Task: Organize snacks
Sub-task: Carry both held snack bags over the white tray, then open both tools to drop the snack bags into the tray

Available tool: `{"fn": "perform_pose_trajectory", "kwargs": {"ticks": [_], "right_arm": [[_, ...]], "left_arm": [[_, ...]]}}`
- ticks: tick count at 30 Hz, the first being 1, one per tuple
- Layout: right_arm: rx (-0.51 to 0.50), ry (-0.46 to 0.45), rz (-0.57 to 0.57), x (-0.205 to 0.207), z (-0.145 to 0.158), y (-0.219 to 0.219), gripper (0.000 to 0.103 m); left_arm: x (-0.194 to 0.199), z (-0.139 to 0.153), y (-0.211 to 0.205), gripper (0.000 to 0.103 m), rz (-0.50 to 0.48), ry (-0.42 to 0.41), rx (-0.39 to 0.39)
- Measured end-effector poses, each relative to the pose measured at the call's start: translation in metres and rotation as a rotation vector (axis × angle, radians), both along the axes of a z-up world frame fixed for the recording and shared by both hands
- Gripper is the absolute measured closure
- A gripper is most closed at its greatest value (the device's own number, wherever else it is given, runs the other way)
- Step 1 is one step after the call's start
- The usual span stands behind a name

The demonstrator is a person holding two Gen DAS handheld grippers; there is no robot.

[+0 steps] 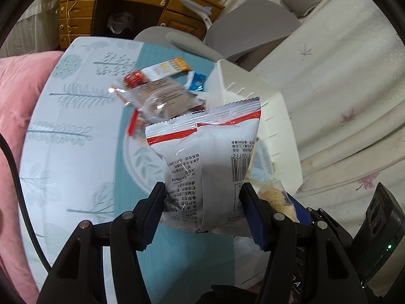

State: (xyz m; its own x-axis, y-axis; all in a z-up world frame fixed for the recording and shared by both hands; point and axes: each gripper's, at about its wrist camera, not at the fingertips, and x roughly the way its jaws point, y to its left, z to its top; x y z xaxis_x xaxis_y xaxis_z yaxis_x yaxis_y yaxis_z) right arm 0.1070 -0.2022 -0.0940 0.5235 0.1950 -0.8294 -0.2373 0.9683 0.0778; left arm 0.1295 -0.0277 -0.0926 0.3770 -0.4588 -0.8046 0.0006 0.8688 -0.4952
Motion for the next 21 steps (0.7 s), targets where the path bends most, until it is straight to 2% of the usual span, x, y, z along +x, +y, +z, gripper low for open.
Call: {"fn": "perform_pose_trajectory", "kwargs": {"ticks": [10,21], "right_arm": [[0.022,-0.089,-0.031,0.013,0.007,-0.075,0.062],[0.017,-0.083,-0.141,0.034,-0.008,-0.141,0.062]], "left_arm": [[0.017,0.004,-0.069,0.044,-0.009,-0.033,0.014],[0.041,-0.003,-0.133,0.044,-0.054,-0.037,0.067]]}}
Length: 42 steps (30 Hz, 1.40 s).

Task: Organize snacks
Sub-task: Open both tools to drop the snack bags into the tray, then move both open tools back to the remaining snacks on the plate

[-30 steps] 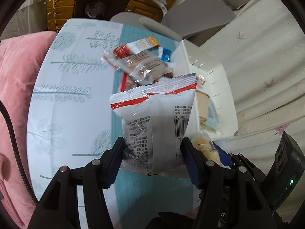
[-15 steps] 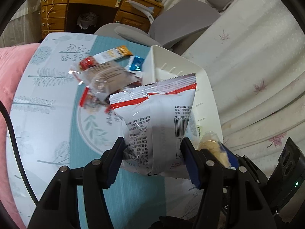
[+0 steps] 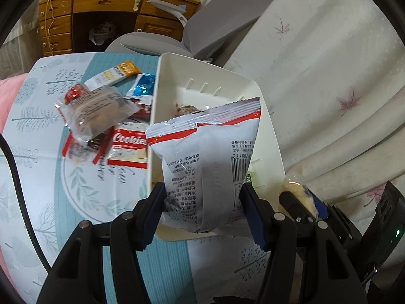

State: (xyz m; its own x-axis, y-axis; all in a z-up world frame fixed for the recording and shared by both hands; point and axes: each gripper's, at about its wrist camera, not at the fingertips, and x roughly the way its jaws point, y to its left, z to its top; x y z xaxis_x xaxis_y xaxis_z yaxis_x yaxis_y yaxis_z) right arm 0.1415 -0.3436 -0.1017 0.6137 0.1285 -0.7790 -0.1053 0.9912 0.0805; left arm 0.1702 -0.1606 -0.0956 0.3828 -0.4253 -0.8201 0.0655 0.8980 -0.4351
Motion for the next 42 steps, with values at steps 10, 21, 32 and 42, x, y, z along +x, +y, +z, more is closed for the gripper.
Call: {"fn": "perform_pose_trajectory", "kwargs": {"ticks": [10,21,32,42], "right_arm": [[0.089,0.114,-0.074,0.011,-0.024,-0.03,0.04],[0.179,0.186,-0.063,0.004,-0.034,-0.014,0.04],[0.252,0.229,-0.08,-0.011,-0.038,0.009,0.04],[0.333,0.259,-0.169,-0.026,-0.038,0.045,0.04]], "left_arm": [[0.002,-0.005,-0.02,0.021,-0.014,0.028,0.026],[-0.021,-0.011,0.002,0.021,0.063,0.115,-0.006],[-0.043,-0.018,0.041,0.021,0.06,0.161,0.015],[-0.059,-0.022,0.098,0.019,0.012,0.203,0.076]]}}
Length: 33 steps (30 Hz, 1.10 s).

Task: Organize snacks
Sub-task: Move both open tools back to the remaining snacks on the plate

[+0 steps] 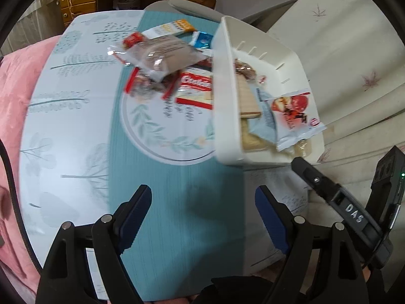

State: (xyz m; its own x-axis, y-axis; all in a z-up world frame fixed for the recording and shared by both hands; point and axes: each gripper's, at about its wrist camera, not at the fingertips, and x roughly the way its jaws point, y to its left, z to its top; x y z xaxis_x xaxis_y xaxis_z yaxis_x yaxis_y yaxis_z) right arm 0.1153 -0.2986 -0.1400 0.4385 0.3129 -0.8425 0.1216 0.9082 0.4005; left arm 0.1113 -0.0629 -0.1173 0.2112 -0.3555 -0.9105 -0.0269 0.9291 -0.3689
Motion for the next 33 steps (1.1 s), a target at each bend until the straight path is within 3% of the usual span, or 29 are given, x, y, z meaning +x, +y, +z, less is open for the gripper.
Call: {"fn": "perform_pose_trajectory", "kwargs": {"ticks": [11,18,24,33], "right_arm": [[0.04,0.04,-0.029,-0.014,-0.009,0.078,0.04],[0.049,0.065,-0.064,-0.016,-0.022,0.125,0.04],[0.008,0.042,-0.14,-0.004,-0.025,0.156,0.04],[-0.036,-0.036,-0.223,0.023,-0.021,0.181,0.04]], "left_arm": [[0.004,-0.008,0.079,0.018,-0.088,0.039,0.079],[0.041,-0.003,0.123,0.018,-0.192,0.033,0.142],[0.085,0.0,0.134,0.018,-0.31,0.017,0.182],[0.144,-0.007,0.109,0.018,-0.414,0.027,0.247]]}}
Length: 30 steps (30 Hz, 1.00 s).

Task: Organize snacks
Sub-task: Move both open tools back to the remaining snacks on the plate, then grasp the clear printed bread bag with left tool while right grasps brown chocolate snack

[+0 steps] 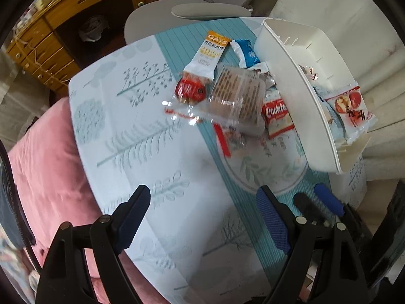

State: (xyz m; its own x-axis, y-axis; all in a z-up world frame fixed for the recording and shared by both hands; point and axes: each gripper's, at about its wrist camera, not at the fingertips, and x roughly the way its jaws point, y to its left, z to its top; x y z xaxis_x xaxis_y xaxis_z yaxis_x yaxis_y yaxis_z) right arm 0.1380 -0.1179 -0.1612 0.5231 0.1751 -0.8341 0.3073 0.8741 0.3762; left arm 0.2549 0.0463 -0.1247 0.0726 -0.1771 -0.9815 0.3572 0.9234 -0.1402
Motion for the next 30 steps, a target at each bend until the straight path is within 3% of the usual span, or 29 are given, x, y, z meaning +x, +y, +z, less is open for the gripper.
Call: {"fn": "perform_pose_trajectory", "kwargs": {"ticks": [10,15,20,30], "right_arm": [[-0.075,-0.06,0.044,0.038,-0.019,0.019,0.04],[-0.164,-0.075,0.085,0.058,-0.037,0.03,0.04],[-0.265,-0.108,0.139,0.072,-0.054,0.037,0.04],[-0.337,-0.15,0.237,0.088,-0.076,0.046,0.04]], "left_arm": [[0.06,-0.021,-0.041,0.018,0.003,0.053,-0.001],[0.084,-0.042,-0.063,0.018,-0.01,0.064,0.015],[0.1,-0.067,-0.08,0.018,-0.014,0.101,0.025],[0.116,-0.098,-0.101,0.018,-0.015,0.154,-0.004]]}}
